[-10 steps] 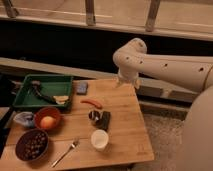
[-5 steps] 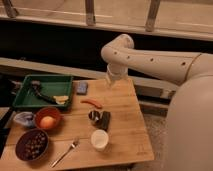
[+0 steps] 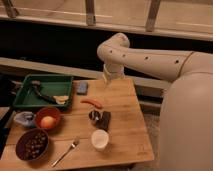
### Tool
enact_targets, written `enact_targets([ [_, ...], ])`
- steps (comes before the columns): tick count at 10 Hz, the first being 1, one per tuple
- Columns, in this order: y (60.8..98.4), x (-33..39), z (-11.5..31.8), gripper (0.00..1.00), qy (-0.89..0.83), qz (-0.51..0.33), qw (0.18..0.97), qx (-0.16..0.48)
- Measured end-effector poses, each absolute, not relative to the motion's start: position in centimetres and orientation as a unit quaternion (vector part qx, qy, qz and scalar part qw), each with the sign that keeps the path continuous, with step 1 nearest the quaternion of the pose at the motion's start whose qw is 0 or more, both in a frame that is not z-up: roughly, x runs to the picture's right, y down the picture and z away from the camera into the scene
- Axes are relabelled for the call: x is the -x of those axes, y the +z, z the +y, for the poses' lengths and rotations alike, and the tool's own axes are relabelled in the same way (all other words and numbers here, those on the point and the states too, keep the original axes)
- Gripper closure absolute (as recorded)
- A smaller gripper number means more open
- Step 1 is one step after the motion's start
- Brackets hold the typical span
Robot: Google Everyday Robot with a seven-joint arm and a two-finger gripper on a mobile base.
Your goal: Place pepper in metal cup
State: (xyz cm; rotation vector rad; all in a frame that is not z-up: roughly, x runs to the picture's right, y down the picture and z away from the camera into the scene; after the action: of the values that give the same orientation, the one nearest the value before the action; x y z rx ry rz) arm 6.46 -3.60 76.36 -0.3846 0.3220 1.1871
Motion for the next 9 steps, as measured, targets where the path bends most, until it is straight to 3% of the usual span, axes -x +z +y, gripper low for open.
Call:
enact_targets([
  [9,82.8,0.3,3.1,0.32,0.537,0.074,0.770,0.336],
])
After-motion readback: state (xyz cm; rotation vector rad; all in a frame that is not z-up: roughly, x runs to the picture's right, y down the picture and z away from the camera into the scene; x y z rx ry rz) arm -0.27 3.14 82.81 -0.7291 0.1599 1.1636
